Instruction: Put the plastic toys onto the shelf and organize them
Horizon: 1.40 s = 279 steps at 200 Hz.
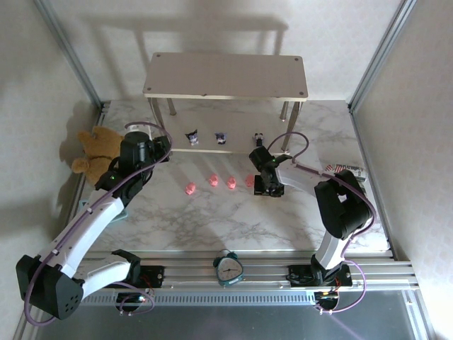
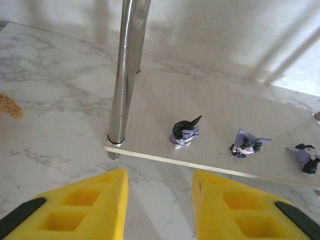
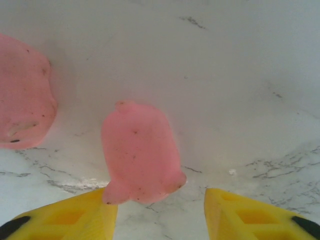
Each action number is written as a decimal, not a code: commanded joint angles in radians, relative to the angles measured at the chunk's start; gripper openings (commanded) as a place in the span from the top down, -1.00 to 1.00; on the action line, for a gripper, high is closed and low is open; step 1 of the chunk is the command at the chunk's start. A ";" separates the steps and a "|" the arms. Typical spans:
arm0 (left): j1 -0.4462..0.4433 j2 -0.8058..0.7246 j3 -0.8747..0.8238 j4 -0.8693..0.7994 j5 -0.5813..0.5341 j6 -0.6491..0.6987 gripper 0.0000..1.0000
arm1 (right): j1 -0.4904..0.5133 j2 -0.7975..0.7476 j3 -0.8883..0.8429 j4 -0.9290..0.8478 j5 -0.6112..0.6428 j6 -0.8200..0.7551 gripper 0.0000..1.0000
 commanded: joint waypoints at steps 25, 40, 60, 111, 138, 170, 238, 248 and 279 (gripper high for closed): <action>0.015 -0.013 -0.011 -0.010 0.013 0.019 0.23 | 0.003 0.026 0.028 0.016 0.024 -0.012 0.09; 0.016 -0.010 -0.011 -0.009 0.015 0.020 0.23 | 0.003 0.026 0.026 0.021 0.027 -0.019 0.25; 0.021 -0.007 -0.012 -0.006 0.016 0.022 0.24 | 0.003 0.017 0.019 0.029 0.020 -0.025 0.48; 0.028 0.004 -0.005 -0.009 0.033 0.025 0.24 | 0.003 -0.087 0.003 -0.004 0.058 -0.044 0.69; 0.030 0.007 0.007 -0.012 0.035 0.026 0.24 | 0.003 -0.183 0.020 -0.059 0.088 -0.064 0.76; 0.035 0.007 0.020 -0.006 0.039 0.025 0.24 | 0.002 -0.271 0.064 -0.125 0.096 -0.095 0.66; 0.036 0.022 0.018 -0.009 0.059 0.023 0.23 | 0.001 -0.176 0.079 -0.105 0.048 0.036 -0.11; 0.038 0.023 0.018 -0.012 0.058 0.028 0.22 | 0.000 -0.154 0.069 -0.075 0.046 0.071 -0.11; 0.044 0.016 0.019 -0.025 0.055 0.039 0.21 | 0.000 -0.098 0.062 -0.017 0.086 0.132 -0.11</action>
